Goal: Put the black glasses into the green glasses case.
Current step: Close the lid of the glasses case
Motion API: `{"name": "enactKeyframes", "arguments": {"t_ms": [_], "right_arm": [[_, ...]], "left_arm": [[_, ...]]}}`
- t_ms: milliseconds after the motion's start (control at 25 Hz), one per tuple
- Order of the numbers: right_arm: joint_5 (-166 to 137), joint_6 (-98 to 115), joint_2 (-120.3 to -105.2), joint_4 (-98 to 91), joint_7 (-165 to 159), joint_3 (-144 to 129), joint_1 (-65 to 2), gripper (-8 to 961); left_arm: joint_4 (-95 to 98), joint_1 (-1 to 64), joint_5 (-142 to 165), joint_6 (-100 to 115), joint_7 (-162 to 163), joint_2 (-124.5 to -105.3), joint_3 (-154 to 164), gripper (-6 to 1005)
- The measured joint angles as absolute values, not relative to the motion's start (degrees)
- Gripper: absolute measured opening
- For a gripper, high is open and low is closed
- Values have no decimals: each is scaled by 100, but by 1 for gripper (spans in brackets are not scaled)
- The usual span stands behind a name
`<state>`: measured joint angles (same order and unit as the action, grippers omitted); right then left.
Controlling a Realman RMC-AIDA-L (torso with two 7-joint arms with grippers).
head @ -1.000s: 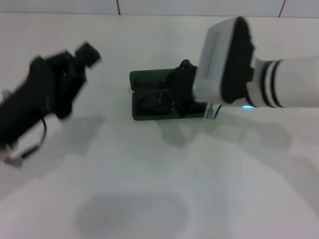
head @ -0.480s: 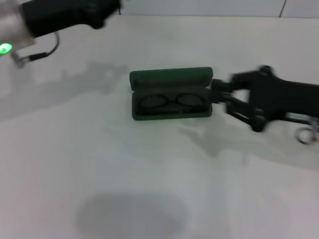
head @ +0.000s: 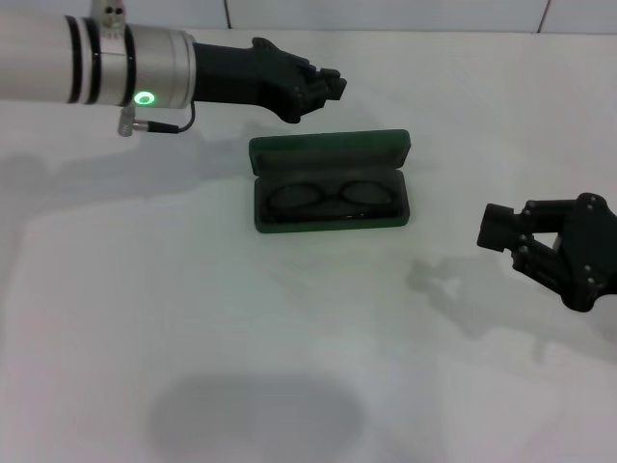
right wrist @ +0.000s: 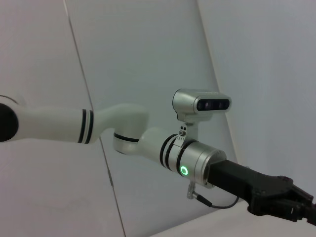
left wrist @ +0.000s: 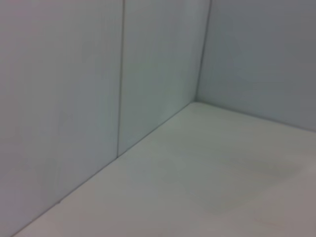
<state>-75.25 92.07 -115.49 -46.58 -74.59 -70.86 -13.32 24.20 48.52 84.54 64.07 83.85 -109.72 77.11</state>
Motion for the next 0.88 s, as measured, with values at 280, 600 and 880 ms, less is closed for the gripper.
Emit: {"name": "enactKeyframes", "arguments": {"t_ms": [280, 600, 880], "right_arm": [[-7508, 9197, -11553, -4497, -7456, -7059, -1516, 169], [-7518, 9109, -11567, -4412, -7437, -7054, -1565, 175], [-7493, 9078, -11562, -4372, -7367, -7049, -1573, 180]], "left_arm": [[2375, 4990, 9005, 5962, 8462, -11267, 7706, 93], [2364, 5044, 9411, 5496, 8643, -11417, 7708, 72], [2340, 5000, 9417, 5567, 8705, -11409, 7736, 54]]}}
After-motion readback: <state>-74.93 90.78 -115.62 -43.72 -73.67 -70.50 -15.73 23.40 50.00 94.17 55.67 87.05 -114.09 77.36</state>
